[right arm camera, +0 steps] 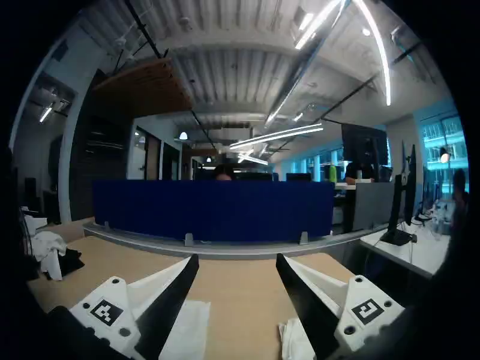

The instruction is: Fold towel

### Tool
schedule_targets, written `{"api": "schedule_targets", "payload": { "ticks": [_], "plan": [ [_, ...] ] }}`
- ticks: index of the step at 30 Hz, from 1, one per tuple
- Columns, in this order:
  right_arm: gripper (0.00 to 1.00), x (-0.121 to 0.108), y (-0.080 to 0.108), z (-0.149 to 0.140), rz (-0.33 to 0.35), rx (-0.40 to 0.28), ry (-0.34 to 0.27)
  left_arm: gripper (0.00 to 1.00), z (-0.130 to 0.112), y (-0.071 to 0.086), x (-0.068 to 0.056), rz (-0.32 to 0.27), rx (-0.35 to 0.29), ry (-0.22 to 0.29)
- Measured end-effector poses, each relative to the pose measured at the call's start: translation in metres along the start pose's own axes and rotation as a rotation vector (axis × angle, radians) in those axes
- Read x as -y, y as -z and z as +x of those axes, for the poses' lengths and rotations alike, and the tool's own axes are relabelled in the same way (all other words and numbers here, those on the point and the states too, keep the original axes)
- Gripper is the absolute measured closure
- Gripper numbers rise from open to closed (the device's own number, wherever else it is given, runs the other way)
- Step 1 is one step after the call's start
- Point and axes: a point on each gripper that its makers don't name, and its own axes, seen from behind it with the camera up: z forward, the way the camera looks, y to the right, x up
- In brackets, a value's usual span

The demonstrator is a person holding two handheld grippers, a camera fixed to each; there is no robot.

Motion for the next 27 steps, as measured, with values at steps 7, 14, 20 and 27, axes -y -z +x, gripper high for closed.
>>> {"api": "schedule_targets", "payload": {
  "ticks": [7, 14, 20, 27],
  "plan": [
    [0.0, -0.006, -0.003, 0.018, 0.001, 0.01, 0.012, 0.01, 0.017, 0.006, -0.016, -0.018, 0.008, -0.007],
    [0.0, 0.008, 0.002, 0.011, 0.089, 0.112, 0.074, 0.01, 0.016, 0.006, -0.039, -0.116, 0.07, -0.031],
    [0.0, 0.038, 0.014, -0.007, 0.263, 0.25, 0.149, 0.01, 0.003, 0.011, -0.063, -0.271, 0.175, -0.058],
    [0.0, 0.067, 0.029, -0.019, 0.454, 0.367, 0.177, 0.01, -0.008, 0.022, -0.086, -0.425, 0.273, -0.08]
  ]
}}
